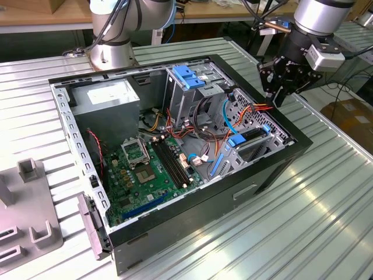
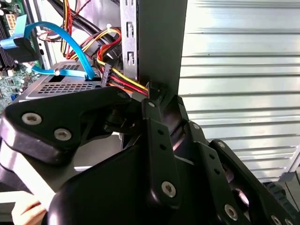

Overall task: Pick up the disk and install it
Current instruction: 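Insert the disk into the insertion slot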

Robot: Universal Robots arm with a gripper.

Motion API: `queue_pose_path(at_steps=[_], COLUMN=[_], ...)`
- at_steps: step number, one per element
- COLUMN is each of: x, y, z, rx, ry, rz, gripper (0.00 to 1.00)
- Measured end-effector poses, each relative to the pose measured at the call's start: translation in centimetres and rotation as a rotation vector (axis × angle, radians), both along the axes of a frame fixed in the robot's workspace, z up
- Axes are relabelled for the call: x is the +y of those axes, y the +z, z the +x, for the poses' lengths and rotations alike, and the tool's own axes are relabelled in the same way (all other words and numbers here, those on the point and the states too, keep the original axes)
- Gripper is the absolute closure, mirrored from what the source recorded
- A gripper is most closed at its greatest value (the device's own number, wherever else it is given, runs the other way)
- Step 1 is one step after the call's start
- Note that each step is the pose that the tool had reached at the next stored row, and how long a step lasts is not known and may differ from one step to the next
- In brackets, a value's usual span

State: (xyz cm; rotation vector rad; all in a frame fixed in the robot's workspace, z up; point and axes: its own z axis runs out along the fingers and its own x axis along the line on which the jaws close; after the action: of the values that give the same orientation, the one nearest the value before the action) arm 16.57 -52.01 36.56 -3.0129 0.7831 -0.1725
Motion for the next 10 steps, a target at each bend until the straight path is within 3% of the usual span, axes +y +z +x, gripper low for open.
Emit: queue_pose_path(at_steps=[3, 5, 9, 10], x=[0.01, 0.0, -0.01, 0.0], y=[-0.01, -0.02, 0.0, 0.04], z=[0.0, 0.0, 0.0, -0.01], rx=[-0.001, -0.0012, -0.0024, -0.0024], ry=[0.001, 0.001, 0.002, 0.001], rz=[-0.0007, -0.003, -0.0107, -0.017], gripper=[0.71, 0.84, 0.84, 0.84])
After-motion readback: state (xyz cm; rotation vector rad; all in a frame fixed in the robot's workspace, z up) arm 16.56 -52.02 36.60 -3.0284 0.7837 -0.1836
